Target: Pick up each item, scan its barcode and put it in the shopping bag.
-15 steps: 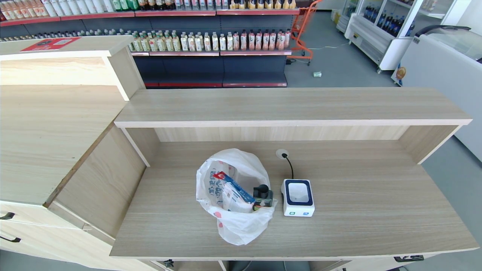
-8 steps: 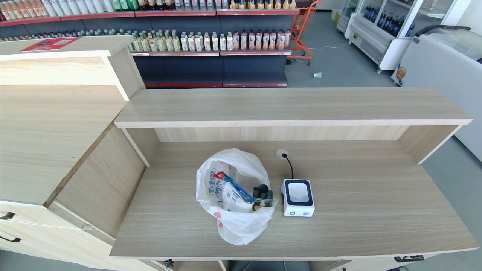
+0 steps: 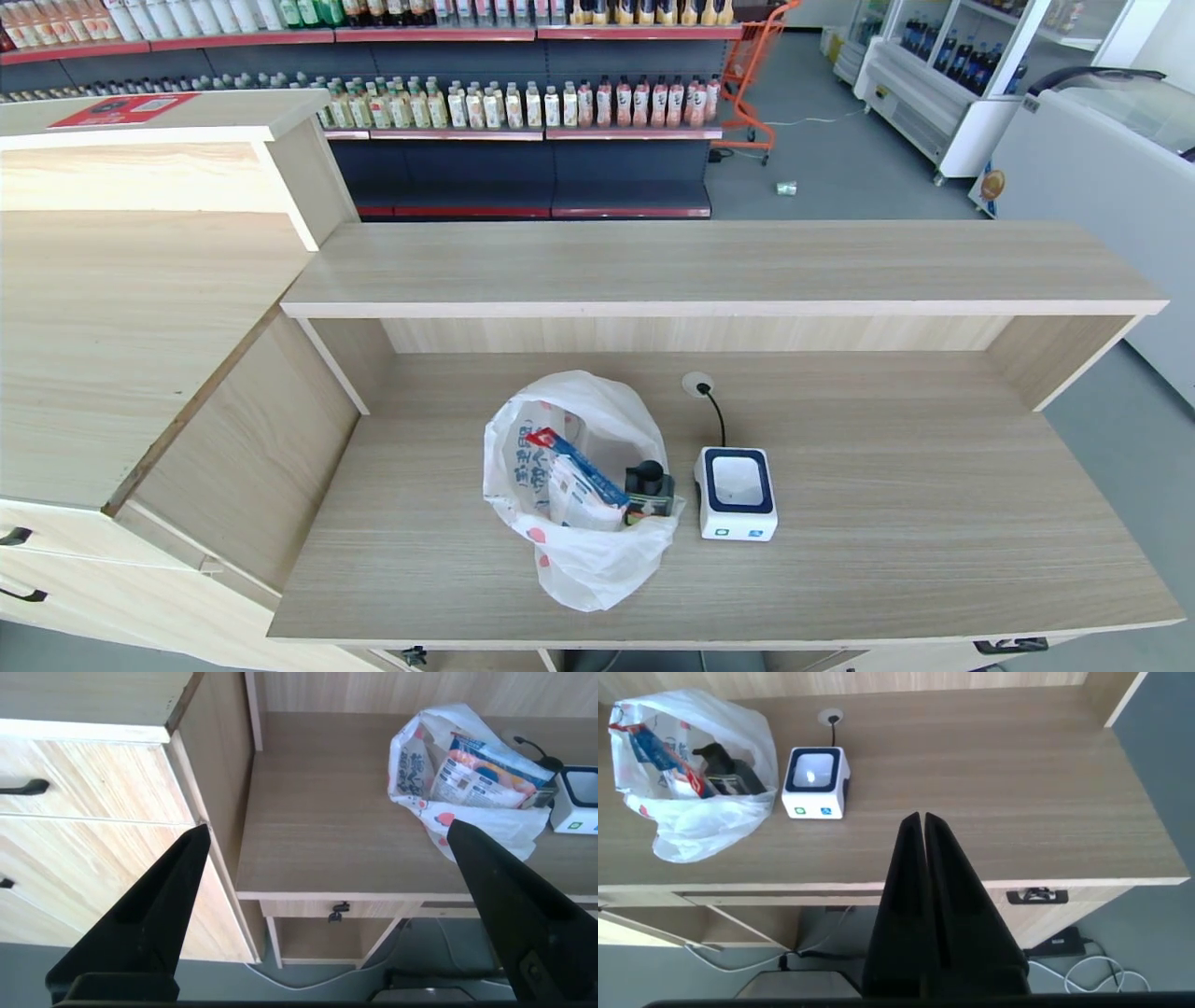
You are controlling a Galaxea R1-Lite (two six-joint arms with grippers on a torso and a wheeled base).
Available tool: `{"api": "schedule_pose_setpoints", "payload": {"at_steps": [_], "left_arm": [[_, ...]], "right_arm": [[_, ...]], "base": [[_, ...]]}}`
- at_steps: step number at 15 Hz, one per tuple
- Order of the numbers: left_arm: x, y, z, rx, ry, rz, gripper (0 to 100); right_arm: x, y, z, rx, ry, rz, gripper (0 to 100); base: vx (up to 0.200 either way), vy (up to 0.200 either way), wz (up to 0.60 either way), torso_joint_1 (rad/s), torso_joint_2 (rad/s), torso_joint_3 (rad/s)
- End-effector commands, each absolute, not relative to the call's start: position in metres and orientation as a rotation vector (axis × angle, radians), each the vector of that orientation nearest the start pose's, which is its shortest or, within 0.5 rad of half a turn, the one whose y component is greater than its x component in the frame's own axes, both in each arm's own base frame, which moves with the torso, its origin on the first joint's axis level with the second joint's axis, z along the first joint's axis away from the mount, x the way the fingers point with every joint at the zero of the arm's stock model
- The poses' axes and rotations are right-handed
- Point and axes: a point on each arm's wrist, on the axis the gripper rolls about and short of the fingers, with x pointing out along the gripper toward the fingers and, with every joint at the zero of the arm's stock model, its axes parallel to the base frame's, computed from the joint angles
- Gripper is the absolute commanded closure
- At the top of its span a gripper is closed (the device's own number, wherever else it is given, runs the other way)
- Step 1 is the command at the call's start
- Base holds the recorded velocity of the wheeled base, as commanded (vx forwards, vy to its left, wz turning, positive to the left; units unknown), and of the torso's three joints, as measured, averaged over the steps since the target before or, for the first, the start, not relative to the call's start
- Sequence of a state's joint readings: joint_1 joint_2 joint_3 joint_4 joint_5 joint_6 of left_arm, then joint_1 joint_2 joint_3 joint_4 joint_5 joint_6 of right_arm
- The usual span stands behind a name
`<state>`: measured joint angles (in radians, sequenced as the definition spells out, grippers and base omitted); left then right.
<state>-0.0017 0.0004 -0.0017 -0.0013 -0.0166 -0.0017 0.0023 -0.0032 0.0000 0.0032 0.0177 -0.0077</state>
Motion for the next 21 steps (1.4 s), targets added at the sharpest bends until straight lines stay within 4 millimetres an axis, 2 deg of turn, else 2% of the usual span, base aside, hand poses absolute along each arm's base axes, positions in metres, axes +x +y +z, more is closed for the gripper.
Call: {"api": "schedule_pose_setpoints", "payload": {"at_steps": [1,7,12,21], "left_arm": [[-0.0229,-0.0004,0.0761,-0.006,-0.003,-0.017,0],[-0.0229,-0.0004,0.0761,-0.006,-0.003,-0.018,0],[-0.0229,-0.0004,0.0761,-0.006,-0.003,-0.018,0],[-0.0229,-0.0004,0.0761,-0.006,-0.003,-0.018,0]], "right_arm": [[-0.0228,0.0003,0.0752,-0.008,0.003,0.023,100],[-0.0228,0.0003,0.0752,-0.009,0.003,0.023,100],[-0.0228,0.0003,0.0752,-0.009,0.003,0.023,100],[-0.0228,0.0003,0.0752,-0.008,0.003,0.023,100]], "base": [[0.000,-0.200,0.00,0.002,0.00,0.002],[0.000,0.000,0.00,0.000,0.00,0.000],[0.200,0.000,0.00,0.006,0.00,-0.002],[0.000,0.000,0.00,0.000,0.00,0.000]]}}
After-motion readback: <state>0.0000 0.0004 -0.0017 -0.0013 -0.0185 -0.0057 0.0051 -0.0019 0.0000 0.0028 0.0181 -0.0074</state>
